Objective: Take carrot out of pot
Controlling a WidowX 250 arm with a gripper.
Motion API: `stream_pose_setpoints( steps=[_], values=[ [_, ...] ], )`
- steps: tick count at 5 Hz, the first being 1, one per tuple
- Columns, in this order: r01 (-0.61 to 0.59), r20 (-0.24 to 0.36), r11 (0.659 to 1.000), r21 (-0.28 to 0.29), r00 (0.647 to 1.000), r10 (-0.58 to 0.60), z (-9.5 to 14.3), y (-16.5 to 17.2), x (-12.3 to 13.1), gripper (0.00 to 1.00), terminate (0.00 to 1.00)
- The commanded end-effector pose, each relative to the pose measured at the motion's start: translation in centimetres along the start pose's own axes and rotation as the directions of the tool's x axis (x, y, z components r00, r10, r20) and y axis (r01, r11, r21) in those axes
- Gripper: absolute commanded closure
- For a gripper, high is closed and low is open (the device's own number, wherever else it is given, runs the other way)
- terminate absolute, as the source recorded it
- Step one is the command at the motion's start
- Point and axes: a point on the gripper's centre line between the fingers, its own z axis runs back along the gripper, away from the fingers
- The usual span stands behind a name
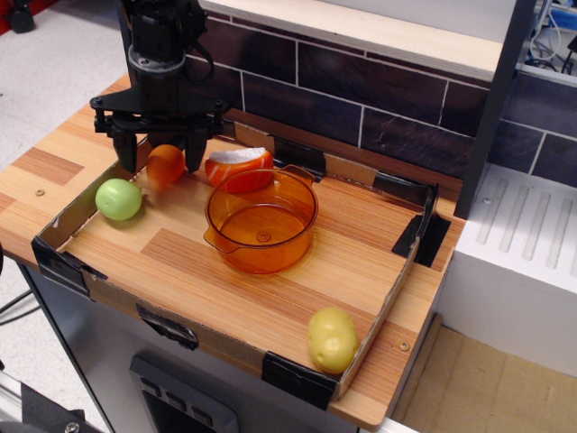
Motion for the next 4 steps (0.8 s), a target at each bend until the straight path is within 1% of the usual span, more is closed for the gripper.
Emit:
stream_pose_setpoints(
  steps=[1, 2, 3, 4],
  values=[
    [-0.036, 0.035, 0.998, -0.044, 0.999, 0.038, 2.3, 0.6, 1.2, 0.0, 0.0],
    [-0.044, 0.046, 0.997, -0.066, 0.998, 0.047, 3.5, 0.8, 1.4, 0.0, 0.0],
    [-0.099, 0.055, 0.989, -0.105, 0.993, 0.105, 6.8, 1.1, 1.9, 0.0, 0.0],
    [-0.142, 0.067, 0.978, -0.152, 0.986, 0.154, 11.0, 1.1, 2.5, 0.0, 0.0]
  ],
)
